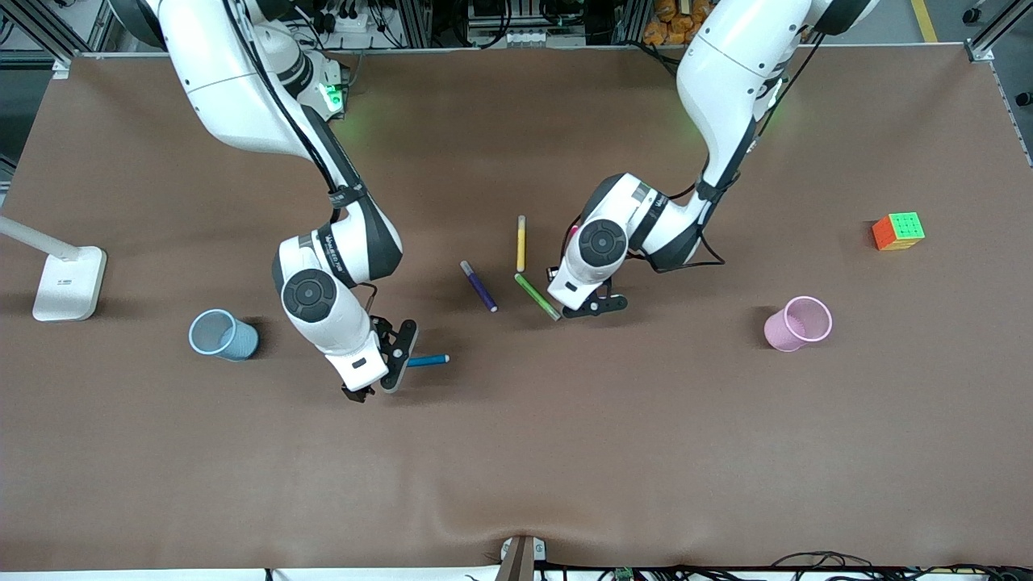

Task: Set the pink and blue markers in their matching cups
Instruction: 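Grasp the pink marker with the left gripper while the right gripper grasps the blue marker, then lift the pink marker toward the pink cup with the left gripper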

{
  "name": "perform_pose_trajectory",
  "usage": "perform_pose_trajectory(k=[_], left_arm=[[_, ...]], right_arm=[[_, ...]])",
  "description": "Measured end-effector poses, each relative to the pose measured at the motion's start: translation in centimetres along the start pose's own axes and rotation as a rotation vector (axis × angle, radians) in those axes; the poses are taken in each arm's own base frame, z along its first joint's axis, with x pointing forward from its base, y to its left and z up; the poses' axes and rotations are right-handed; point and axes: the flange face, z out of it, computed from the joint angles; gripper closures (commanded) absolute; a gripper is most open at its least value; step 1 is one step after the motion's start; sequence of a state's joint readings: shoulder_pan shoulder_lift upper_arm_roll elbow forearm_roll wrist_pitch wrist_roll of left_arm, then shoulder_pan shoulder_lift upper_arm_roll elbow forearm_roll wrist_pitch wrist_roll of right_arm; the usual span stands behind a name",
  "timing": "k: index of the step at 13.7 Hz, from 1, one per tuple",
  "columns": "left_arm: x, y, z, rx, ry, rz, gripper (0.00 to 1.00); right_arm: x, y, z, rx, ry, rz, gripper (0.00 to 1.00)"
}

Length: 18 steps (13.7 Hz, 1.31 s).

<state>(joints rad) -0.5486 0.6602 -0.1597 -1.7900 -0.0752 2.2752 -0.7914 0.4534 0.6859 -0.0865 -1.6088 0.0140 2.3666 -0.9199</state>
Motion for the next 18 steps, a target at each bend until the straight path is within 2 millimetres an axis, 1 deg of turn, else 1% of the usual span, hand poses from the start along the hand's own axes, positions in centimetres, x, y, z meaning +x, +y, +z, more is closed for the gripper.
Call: perform_pose_trajectory(k=[6, 8, 10, 11, 13, 16, 18], left_arm=[[0.7, -0.4, -0.3, -0.004, 0.005, -0.012, 1.0], [1.1, -0.4, -1.2, -0.016, 0.017, -0.017, 1.0], [1.9, -0.9, -2.9, -0.023, 0.026, -0.03, 1.0], [2.6, -1.7, -4.2, -0.025, 0.028, -0.046, 1.0], [4.8, -4.0, -7.2, -0.026, 0.021, -0.064, 1.0], [8.1, -8.2, -11.8, -0.044, 0.029, -0.055, 1.0], [10.1, -11.2, -14.3, -0.059, 0.058, -0.046, 1.0]], right_arm=[[0.6, -0.9, 2.0, 0.011, -0.01, 0.023, 0.0], [0.8, -1.1, 2.6, 0.007, -0.008, 0.031, 0.0], [0.9, -1.2, 3.1, 0.003, -0.006, 0.034, 0.0], [1.0, -1.3, 3.4, 0.002, -0.005, 0.034, 0.0], [1.1, -1.4, 3.7, 0.003, -0.006, 0.042, 0.0], [1.1, -1.6, 4.3, 0.009, -0.012, 0.064, 0.0], [1.2, -1.8, 4.7, 0.011, -0.014, 0.067, 0.0]])
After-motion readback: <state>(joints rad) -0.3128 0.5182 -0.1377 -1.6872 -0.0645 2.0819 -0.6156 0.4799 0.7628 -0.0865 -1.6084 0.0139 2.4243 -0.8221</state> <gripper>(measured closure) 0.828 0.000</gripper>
